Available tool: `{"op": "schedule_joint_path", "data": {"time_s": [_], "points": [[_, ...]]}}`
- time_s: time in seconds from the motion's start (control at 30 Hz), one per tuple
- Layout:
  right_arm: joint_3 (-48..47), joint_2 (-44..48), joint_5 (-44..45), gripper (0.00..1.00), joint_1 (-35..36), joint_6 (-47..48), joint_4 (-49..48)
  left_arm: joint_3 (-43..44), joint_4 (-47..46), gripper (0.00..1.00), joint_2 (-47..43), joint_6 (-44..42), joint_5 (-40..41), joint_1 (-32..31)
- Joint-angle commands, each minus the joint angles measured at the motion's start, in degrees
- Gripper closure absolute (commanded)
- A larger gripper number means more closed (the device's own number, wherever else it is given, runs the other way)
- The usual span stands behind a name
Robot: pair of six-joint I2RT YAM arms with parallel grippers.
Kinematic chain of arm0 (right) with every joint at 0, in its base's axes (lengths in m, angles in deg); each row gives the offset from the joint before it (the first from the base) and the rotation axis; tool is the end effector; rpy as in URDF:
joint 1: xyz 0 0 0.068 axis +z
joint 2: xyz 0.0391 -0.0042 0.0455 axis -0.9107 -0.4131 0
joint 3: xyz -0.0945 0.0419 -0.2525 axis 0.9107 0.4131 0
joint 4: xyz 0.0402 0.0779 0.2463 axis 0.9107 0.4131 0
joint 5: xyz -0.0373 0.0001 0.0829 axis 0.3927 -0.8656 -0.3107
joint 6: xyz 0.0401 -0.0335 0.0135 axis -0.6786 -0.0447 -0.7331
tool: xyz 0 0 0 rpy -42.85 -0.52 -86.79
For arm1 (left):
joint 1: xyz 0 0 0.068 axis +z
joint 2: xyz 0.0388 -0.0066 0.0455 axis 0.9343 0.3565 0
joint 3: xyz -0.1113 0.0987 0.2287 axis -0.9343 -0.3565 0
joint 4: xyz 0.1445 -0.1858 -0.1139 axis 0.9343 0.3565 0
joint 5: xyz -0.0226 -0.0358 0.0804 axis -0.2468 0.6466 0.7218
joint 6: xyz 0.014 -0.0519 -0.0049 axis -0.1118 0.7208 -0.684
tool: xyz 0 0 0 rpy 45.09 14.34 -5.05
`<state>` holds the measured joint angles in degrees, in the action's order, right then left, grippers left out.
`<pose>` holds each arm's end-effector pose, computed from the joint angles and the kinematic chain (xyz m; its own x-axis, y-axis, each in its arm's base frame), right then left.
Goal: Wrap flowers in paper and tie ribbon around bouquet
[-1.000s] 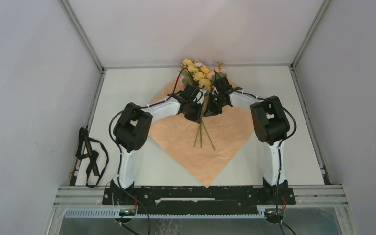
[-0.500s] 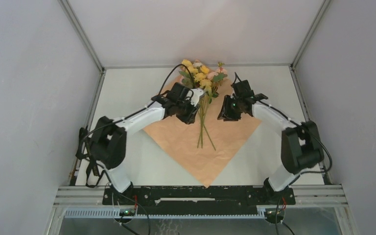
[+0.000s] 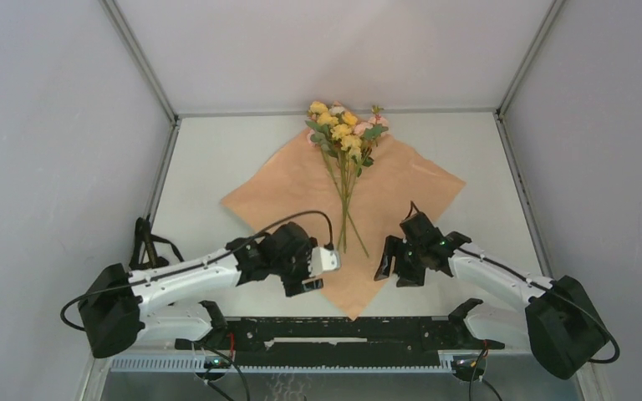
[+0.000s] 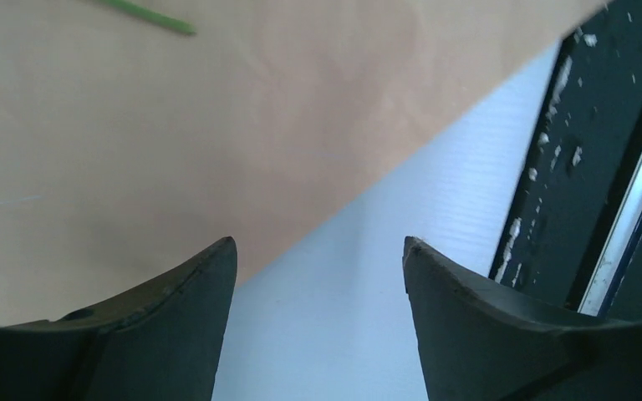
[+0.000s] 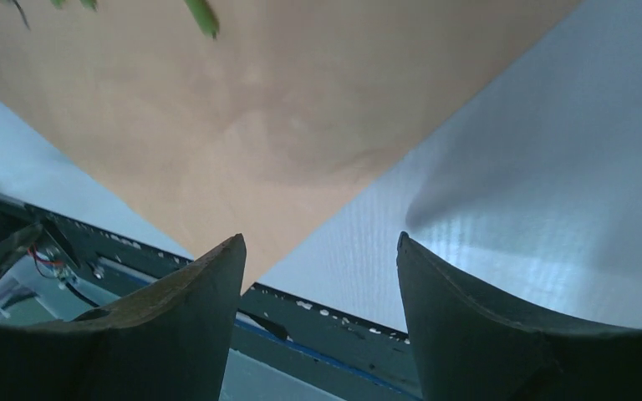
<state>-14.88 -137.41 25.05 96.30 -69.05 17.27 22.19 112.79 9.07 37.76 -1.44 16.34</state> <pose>0.1533 0.1014 0.1645 -0.9785 0.1593 -0.1312 0.0903 0.9021 0.4219 0.1353 -0.1885 0.2100 -0.1130 0.8124 -0.5721 0.9747 0.2024 0.0948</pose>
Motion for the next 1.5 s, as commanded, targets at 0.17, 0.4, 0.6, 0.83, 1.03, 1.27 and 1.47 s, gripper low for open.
{"op": "schedule_joint_path", "data": {"time_s": [0.17, 0.4, 0.6, 0.83, 1.03, 1.27, 1.47], "points": [[8.17, 0.59, -1.49, 0.25, 11.79, -18.03, -17.5, -11.74, -14.51, 0.21, -8.73, -8.89, 4.15, -11.65], [8.84, 0.9, -0.41, 0.27, 14.04, -23.07, -25.25, -15.82, -22.43, 0.19, -3.5, -14.69, 10.01, -23.98], [8.84, -1.15, -2.51, 0.26, 12.1, -22.62, -28.02, -17.37, -32.75, 0.2, -0.5, -18.11, 10.04, -24.89], [8.84, 1.63, -3.6, 0.27, 9.62, -20.25, -24.64, -14.38, -36.02, 0.34, 7.6, -18.99, 15.41, -24.95], [8.84, 6.5, -5.11, 0.27, 6.26, -16.92, -19.05, -11.67, -33.01, 0.61, 9.33, -18.47, 19.43, -24.93], [5.52, 8.5, -9.09, 0.28, 1.32, -8.79, -12.95, -6.39, -26.66, 1.0, 9.71, -14.8, 20.72, -24.28], [-6.19, 8.15, -9.98, 0.28, -8.29, 6.04, 0.13, 4.75, -13.66, 1.0, 9.3, -7.08, 6.72, -15.05]]}}
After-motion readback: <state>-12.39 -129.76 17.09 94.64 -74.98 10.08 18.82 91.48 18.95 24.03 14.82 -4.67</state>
